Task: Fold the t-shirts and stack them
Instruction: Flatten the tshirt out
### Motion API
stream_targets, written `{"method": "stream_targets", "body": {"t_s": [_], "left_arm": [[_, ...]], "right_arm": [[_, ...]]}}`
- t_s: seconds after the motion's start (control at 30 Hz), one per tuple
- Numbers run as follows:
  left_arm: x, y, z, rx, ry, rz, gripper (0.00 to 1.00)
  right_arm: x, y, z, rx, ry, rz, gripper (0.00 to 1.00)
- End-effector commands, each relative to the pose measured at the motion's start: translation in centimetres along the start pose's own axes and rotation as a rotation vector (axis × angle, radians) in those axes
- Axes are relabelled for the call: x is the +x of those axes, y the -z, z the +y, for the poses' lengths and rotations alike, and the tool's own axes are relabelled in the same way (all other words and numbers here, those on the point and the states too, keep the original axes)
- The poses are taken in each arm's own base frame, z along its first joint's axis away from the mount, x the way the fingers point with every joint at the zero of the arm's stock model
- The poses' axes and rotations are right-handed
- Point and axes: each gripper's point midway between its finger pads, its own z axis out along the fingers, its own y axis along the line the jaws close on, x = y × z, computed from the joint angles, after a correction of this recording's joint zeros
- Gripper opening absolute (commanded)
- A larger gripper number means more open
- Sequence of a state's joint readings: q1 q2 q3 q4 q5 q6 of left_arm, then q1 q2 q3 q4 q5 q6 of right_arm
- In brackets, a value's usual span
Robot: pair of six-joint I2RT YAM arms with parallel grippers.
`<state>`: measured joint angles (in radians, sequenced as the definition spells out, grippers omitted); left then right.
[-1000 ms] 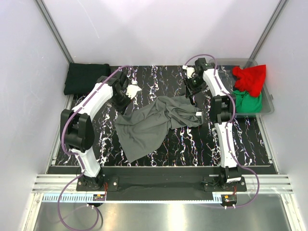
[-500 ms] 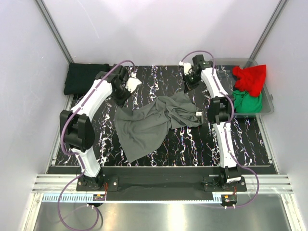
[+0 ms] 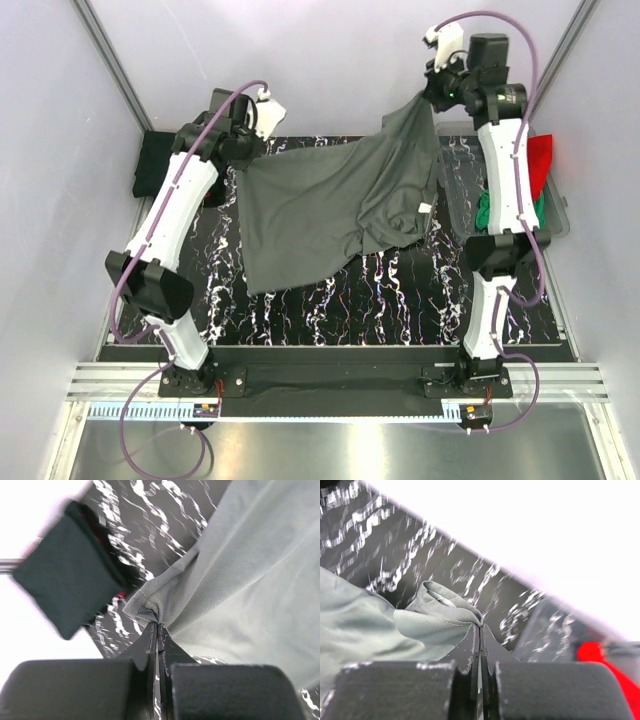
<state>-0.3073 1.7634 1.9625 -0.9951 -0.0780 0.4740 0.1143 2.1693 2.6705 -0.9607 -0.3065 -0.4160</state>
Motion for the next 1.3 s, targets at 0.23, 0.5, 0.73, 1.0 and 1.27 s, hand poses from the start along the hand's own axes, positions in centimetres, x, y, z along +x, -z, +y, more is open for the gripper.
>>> {"method": "stream_targets", "body": {"t_s": [0.23, 0.5, 0.73, 1.0, 1.27], "left_arm": [[-5.7, 12.8, 6.4, -0.311, 0.061, -0.319, 0.00], [-6.7, 21.3, 7.6, -0.395, 0.103, -0.508, 0.00], [-6.5, 28.9, 8.0, -0.485, 0.134, -0.712, 0.00], [-7.6, 34.4, 11.3, -0.698, 0.112, -0.822, 0.00], [-4.6, 34.5, 10.1, -0.719, 0.083, -0.803, 0.00]], "right_arm": [[-9.2, 13.7, -0.7, 0.194, 0.062, -0.244, 0.00], [-12.8, 24.7, 2.1, 0.236, 0.087, -0.420, 0.00], [-14.9, 34.8, 4.4, 0.316, 0.122, -0.613, 0.00], [-14.7, 37.3, 3.6, 0.422, 0.216, -0.617, 0.00], [-11.4, 36.9, 4.8, 0.397, 0.206, -0.558, 0.00]]}}
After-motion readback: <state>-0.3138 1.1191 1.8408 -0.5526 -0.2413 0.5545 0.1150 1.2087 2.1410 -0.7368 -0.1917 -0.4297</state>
